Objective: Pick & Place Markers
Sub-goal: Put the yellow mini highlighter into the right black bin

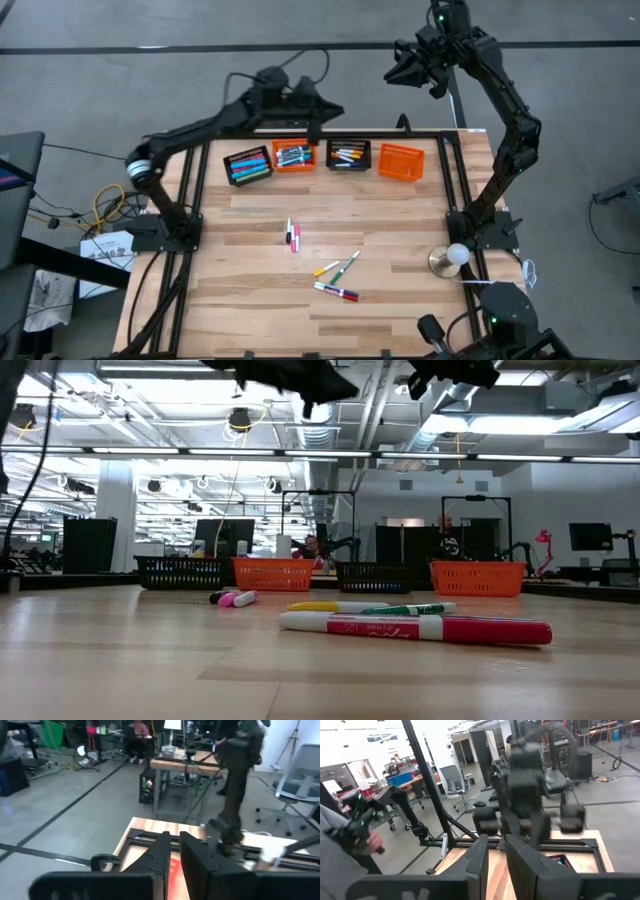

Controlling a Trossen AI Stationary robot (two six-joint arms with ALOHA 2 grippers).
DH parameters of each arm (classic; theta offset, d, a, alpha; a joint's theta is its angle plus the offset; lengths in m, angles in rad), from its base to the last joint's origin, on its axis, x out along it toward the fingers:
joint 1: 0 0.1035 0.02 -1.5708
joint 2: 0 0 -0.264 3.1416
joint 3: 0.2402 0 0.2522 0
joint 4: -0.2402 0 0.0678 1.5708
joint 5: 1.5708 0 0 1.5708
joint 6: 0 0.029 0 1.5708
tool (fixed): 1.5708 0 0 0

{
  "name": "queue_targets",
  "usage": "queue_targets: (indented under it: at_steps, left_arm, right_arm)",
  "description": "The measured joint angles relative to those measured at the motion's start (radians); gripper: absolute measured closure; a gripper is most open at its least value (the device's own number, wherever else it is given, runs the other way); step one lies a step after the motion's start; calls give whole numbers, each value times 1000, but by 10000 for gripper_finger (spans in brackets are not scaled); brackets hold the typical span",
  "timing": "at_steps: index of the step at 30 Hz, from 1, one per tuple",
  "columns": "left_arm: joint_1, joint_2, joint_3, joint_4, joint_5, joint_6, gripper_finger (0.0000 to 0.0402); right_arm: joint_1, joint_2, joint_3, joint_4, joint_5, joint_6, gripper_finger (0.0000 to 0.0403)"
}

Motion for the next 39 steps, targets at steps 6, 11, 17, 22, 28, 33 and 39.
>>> queue_targets:
  at_steps: [6,11,17,22,28,33,39]
  left_arm:
    - [-12,-162,-1,-205,0,21,362]
    - [-67,-251,-1,-322,1,22,362]
    - [-157,-330,-1,-442,-2,22,362]
    - [-222,-392,-18,-451,-17,23,362]
    - [-271,-579,-253,-390,-141,-33,385]
    - [-300,-788,-500,-204,-141,-121,394]
    - [-340,-996,-742,-134,-234,-217,393]
  right_arm:
    - [50,-1,0,-39,-6,-26,346]
    - [154,-8,0,-53,80,-61,346]
    - [319,-12,0,-103,191,-110,346]
    - [457,-12,0,-210,325,-172,346]
    - [612,-12,0,-263,403,-188,346]
    - [726,3,-1,-264,564,-113,346]
    - [835,49,3,-265,671,-64,346]
